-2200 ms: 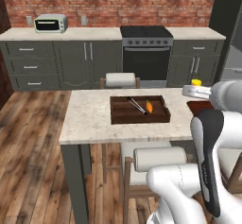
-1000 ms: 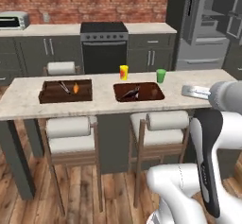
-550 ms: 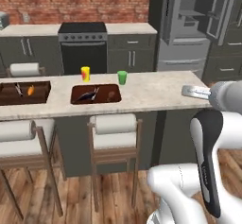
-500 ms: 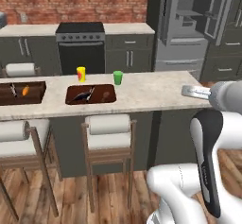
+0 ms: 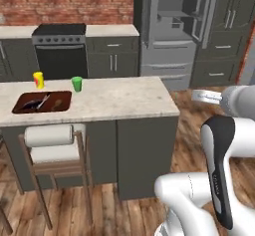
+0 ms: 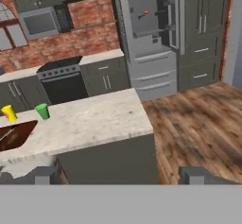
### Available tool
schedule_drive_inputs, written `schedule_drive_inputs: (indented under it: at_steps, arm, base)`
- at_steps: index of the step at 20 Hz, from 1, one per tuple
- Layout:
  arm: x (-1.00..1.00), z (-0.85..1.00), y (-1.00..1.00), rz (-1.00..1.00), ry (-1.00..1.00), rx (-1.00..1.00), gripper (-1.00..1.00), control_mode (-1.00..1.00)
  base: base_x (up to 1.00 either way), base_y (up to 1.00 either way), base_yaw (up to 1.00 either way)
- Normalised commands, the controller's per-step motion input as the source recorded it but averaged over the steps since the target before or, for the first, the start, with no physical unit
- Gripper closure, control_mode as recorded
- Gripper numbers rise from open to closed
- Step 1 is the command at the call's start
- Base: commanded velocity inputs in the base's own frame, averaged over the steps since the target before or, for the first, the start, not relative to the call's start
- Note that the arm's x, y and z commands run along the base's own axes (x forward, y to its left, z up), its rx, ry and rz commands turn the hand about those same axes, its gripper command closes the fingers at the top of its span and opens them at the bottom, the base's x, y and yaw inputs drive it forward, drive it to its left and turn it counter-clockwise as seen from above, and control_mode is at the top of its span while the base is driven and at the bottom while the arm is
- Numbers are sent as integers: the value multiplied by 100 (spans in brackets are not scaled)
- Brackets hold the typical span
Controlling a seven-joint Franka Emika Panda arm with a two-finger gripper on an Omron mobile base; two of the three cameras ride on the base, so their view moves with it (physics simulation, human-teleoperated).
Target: Gather the squash and carrot from the fridge and place them on a tray on the dining counter. Then gather the fish and chicken drumstick from the fridge and place them on the other tray.
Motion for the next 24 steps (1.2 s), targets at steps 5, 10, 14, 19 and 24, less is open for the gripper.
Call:
schedule_drive_inputs:
  at_steps: [5, 10, 14, 19, 24]
  arm:
    - [0, 0, 0, 0, 0, 0, -100, 100]
    - [0, 0, 0, 0, 0, 0, -100, 100]
    - [0, 0, 0, 0, 0, 0, -100, 100]
    - [0, 0, 0, 0, 0, 0, -100, 100]
    - [0, 0, 0, 0, 0, 0, -100, 100]
  base:
    - [9, -100, 0]
    - [39, -100, 1]
    - [68, -100, 0]
    - [94, -88, 2]
    - [100, -40, 4]
